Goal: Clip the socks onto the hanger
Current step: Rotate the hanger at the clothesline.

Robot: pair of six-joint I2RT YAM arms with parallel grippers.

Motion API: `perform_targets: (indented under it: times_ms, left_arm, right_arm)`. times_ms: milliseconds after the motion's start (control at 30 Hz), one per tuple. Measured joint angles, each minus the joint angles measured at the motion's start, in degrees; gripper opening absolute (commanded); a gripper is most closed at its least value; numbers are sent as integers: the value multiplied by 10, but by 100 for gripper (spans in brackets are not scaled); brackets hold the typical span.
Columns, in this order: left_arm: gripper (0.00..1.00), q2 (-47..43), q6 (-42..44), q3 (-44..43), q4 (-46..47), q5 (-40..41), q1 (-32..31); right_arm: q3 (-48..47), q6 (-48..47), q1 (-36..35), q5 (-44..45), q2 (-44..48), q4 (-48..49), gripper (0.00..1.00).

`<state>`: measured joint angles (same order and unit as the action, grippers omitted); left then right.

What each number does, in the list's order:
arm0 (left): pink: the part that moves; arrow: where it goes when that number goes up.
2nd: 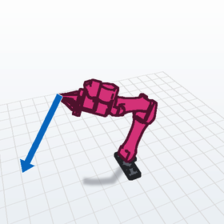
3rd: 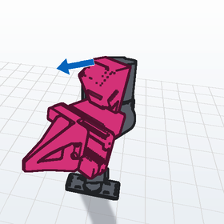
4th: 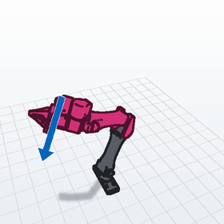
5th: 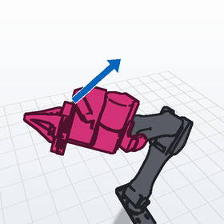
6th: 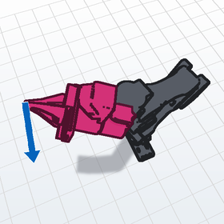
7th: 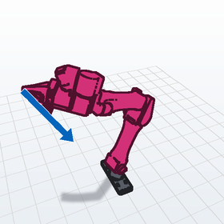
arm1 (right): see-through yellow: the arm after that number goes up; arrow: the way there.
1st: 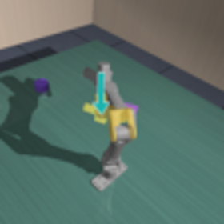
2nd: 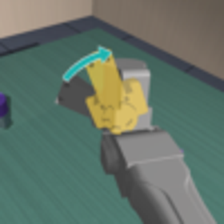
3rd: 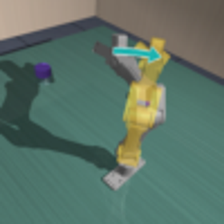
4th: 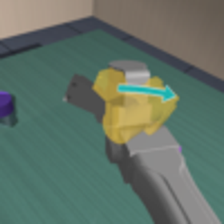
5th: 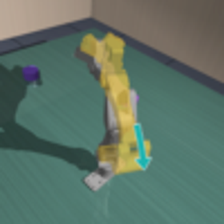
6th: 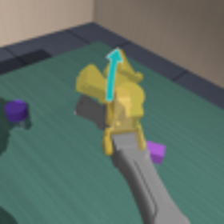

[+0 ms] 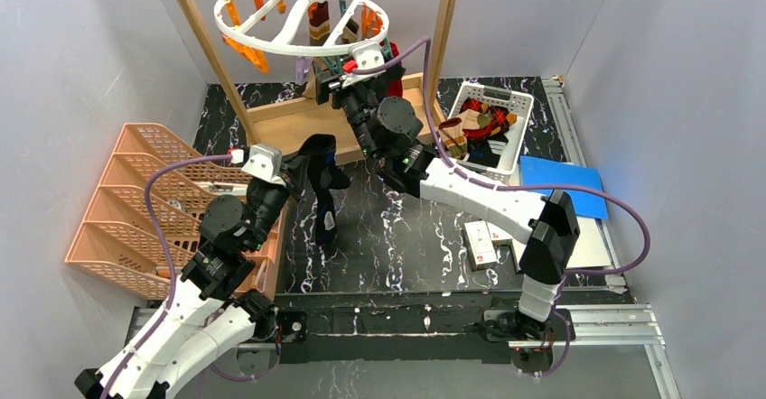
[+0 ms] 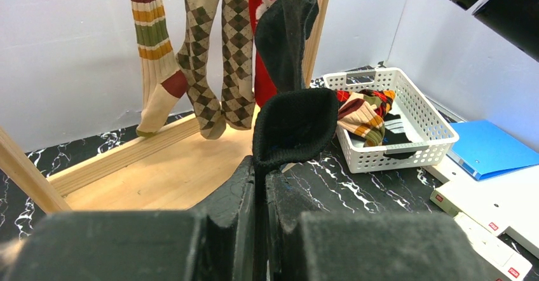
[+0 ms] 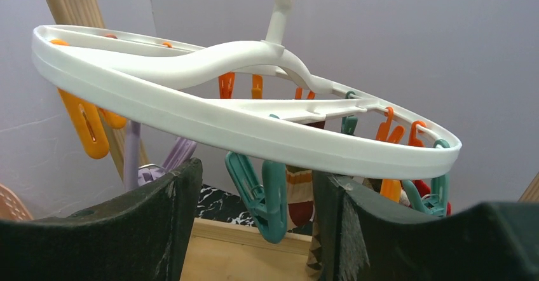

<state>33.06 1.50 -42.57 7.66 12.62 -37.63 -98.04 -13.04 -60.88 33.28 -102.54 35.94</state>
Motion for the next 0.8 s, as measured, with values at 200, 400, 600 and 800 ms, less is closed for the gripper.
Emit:
perform_targets:
  times_ms: [200, 400, 600, 800]
  left_arm:
    - [0, 0, -1, 0, 0, 0, 0]
    - [0, 0, -3, 2, 0, -1, 0]
    - [0, 0, -6, 2, 0, -2, 0]
    - [0, 0, -7, 3, 1, -4, 0]
  right_arm:
    - [-1, 7, 0, 0, 0, -9, 63]
    - [-2, 10, 0, 0, 0, -29, 60]
    - [-9, 14, 0, 0, 0, -45, 53]
    - [-16, 23, 0, 0, 0, -64, 43]
